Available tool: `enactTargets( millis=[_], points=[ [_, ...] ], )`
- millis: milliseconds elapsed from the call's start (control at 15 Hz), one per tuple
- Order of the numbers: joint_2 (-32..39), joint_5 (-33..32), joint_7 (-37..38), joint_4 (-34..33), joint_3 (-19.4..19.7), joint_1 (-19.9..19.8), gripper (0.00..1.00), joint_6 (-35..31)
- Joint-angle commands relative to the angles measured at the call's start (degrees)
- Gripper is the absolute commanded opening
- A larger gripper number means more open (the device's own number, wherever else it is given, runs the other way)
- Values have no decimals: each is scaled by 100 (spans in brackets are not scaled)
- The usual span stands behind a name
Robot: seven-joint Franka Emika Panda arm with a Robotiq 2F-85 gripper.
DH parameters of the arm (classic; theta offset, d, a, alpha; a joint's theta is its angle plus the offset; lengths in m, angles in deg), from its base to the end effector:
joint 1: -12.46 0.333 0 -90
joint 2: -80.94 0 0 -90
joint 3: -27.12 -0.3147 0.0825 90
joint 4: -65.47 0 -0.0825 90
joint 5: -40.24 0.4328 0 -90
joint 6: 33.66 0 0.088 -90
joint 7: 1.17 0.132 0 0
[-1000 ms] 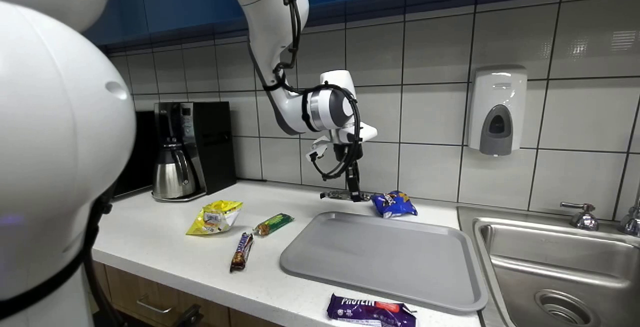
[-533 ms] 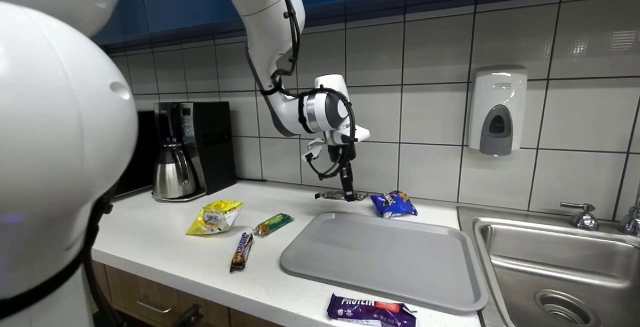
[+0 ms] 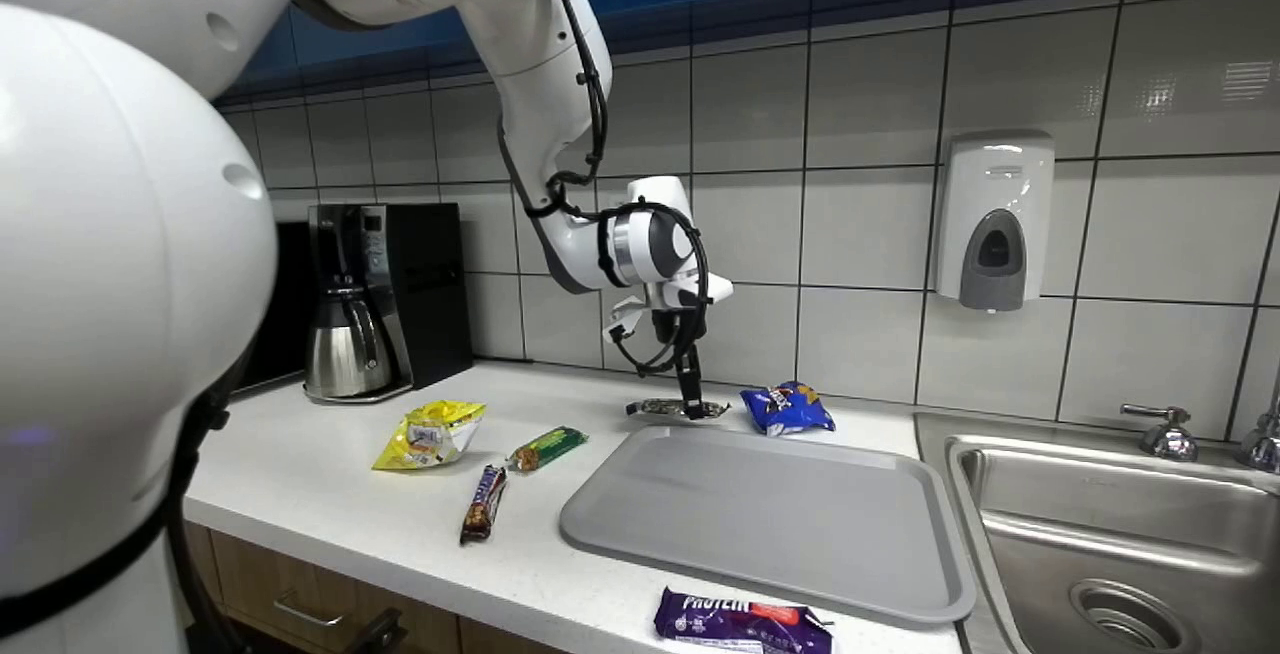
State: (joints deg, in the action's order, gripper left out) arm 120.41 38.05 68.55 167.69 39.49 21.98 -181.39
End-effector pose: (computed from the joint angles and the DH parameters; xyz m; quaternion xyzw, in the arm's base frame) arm 0.7006 -0.0298 0.1230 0.8272 -0.5534 0.0922 0.0324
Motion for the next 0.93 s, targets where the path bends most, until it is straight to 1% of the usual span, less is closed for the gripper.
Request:
enactTargets(
  millis=[0, 400, 867],
  points=[
    [294, -86, -30, -546, 4, 26, 10, 323],
    [611, -54, -90, -1041, -41, -7, 10, 604],
    [819, -54, -111, -1329, -57, -19, 10, 794]
  ],
)
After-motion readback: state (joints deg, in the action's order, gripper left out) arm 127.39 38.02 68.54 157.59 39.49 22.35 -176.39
